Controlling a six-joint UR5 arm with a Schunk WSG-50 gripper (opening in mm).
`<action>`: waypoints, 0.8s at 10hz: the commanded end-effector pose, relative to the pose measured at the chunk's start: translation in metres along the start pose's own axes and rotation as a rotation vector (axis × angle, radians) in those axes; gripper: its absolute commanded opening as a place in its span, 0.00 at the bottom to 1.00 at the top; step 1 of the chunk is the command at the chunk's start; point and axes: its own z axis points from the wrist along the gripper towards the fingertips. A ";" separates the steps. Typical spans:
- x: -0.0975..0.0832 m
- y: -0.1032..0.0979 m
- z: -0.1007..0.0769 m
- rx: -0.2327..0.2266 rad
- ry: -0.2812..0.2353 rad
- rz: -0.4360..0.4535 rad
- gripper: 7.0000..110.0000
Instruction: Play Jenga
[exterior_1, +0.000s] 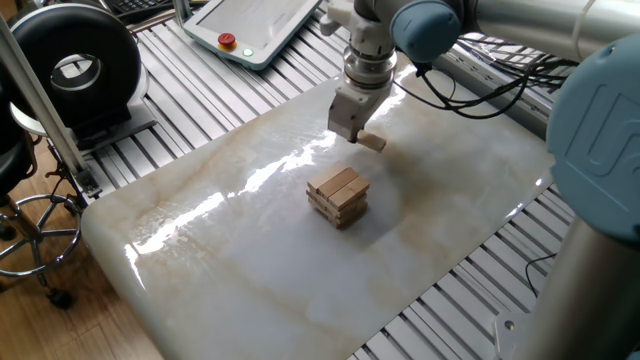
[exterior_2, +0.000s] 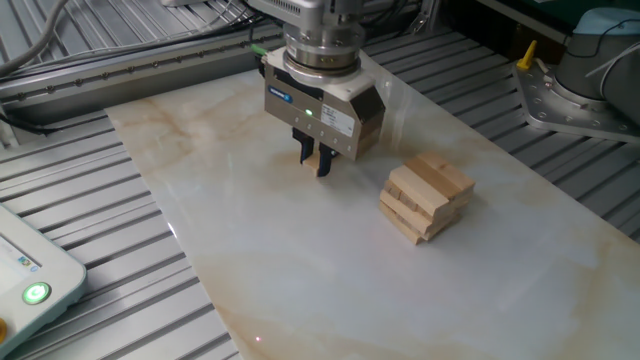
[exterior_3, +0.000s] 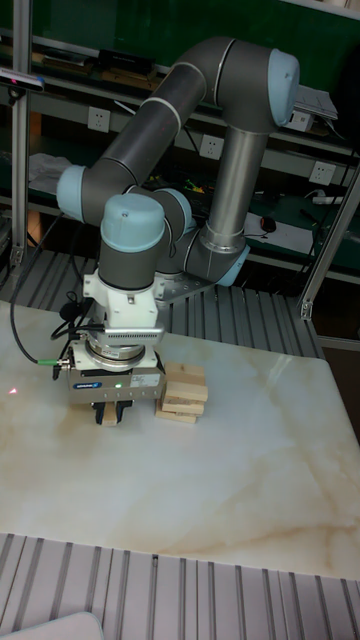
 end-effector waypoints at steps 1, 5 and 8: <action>-0.003 0.000 -0.002 -0.010 -0.003 -0.040 0.00; -0.006 -0.003 0.002 0.001 -0.007 -0.090 0.00; -0.003 -0.003 0.002 -0.001 0.004 -0.165 0.00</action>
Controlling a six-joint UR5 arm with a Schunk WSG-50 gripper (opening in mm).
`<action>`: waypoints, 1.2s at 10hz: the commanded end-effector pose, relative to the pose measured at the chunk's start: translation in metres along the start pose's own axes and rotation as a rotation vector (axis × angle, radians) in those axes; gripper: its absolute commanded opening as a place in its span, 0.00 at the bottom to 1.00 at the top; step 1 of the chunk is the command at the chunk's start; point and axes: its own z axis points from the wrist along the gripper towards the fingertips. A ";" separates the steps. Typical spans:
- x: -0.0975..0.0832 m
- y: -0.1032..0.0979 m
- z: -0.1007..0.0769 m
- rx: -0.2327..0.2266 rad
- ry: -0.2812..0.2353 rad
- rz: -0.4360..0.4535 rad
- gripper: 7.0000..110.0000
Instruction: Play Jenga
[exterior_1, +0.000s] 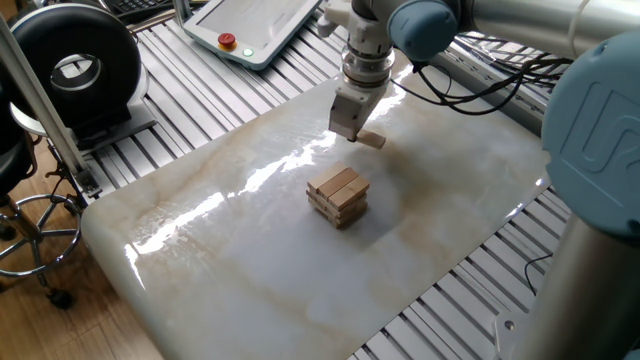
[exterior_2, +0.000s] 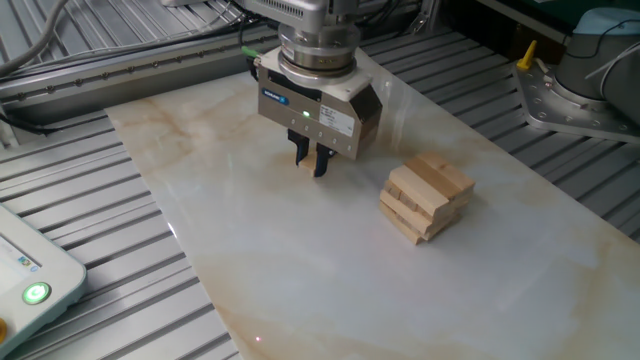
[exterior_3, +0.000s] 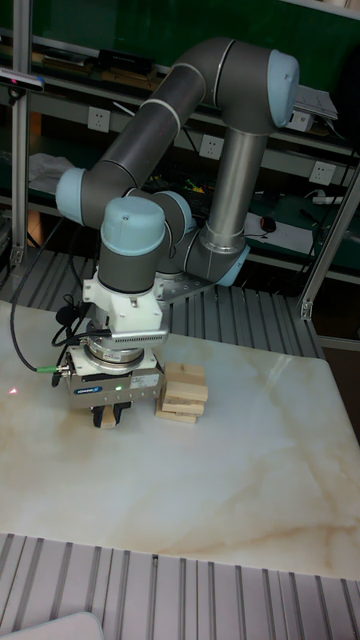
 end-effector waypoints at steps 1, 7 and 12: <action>0.001 0.004 0.000 -0.021 0.002 -0.100 0.00; 0.006 0.004 0.006 -0.029 0.017 -0.275 0.00; 0.001 0.002 0.017 -0.027 -0.001 -0.259 0.00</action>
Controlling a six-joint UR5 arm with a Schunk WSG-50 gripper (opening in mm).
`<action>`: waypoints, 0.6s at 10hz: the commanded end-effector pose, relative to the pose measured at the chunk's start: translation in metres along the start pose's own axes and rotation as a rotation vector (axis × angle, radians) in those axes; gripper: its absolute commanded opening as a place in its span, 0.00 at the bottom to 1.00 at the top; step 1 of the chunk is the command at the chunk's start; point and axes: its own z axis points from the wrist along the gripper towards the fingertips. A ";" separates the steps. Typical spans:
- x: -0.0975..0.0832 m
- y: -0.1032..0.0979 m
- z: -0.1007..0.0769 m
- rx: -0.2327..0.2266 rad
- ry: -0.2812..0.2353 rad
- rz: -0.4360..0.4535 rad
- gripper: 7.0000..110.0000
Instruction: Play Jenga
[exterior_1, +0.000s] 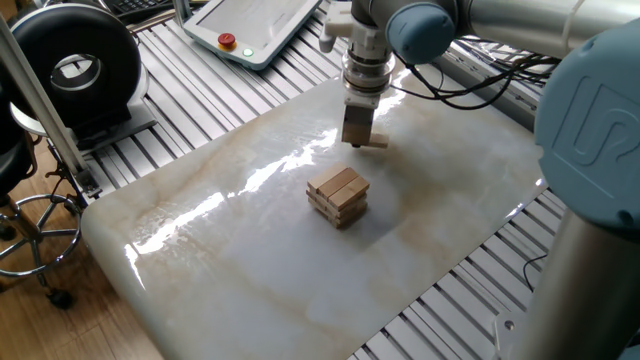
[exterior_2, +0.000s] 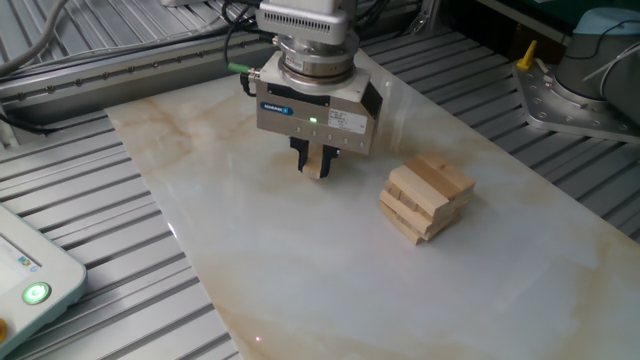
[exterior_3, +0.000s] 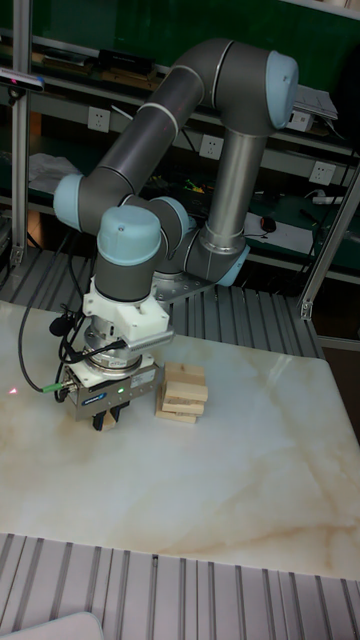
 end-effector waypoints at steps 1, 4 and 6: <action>-0.005 -0.002 0.004 -0.001 -0.022 0.014 0.00; -0.009 -0.005 0.004 0.011 -0.036 0.007 0.00; -0.011 -0.005 0.004 0.012 -0.043 0.002 0.00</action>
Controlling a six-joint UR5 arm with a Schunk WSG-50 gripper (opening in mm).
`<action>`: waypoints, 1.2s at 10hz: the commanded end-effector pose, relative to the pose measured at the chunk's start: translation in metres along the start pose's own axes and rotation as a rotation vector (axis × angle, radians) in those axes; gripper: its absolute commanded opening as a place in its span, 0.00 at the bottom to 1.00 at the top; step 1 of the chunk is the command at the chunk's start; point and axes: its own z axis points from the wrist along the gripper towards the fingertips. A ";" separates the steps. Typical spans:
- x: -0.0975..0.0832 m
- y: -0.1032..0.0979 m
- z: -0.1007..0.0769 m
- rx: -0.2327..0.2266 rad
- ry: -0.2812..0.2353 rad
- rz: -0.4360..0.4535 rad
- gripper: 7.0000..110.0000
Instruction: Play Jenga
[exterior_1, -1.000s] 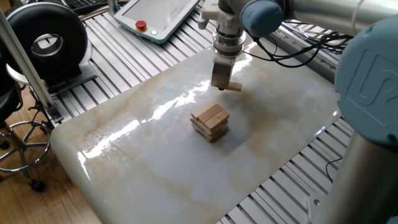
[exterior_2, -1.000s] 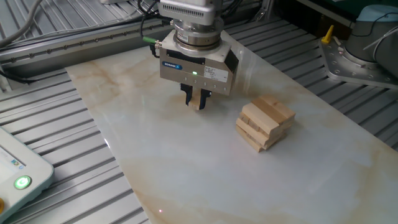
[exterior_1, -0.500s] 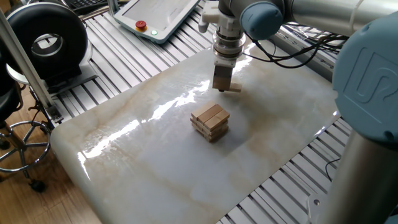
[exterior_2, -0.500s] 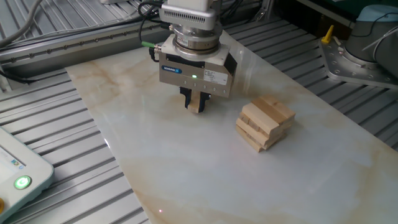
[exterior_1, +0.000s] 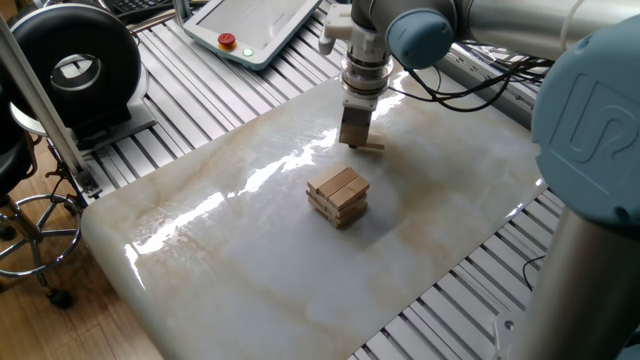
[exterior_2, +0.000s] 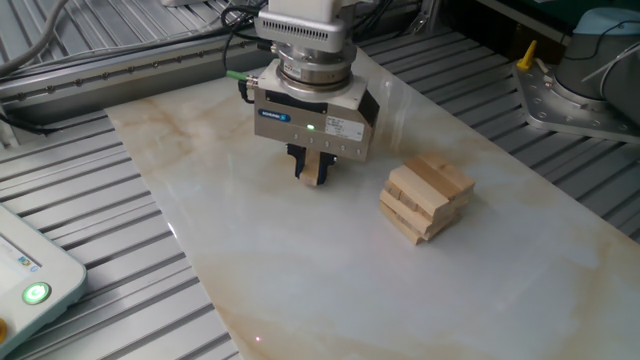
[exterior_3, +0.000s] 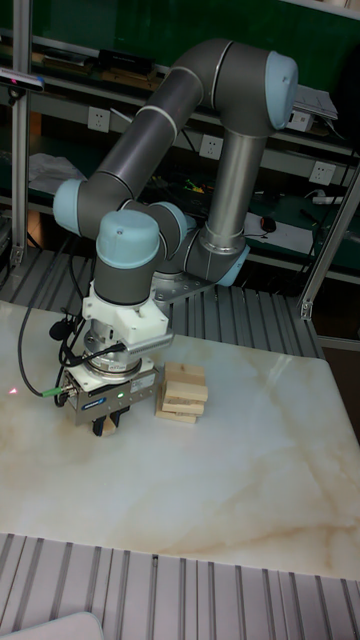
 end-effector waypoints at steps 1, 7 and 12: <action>-0.005 -0.002 0.000 0.001 -0.022 -0.004 0.00; -0.009 -0.001 0.003 -0.004 -0.032 -0.034 0.36; -0.007 -0.001 0.001 -0.002 -0.023 -0.048 0.36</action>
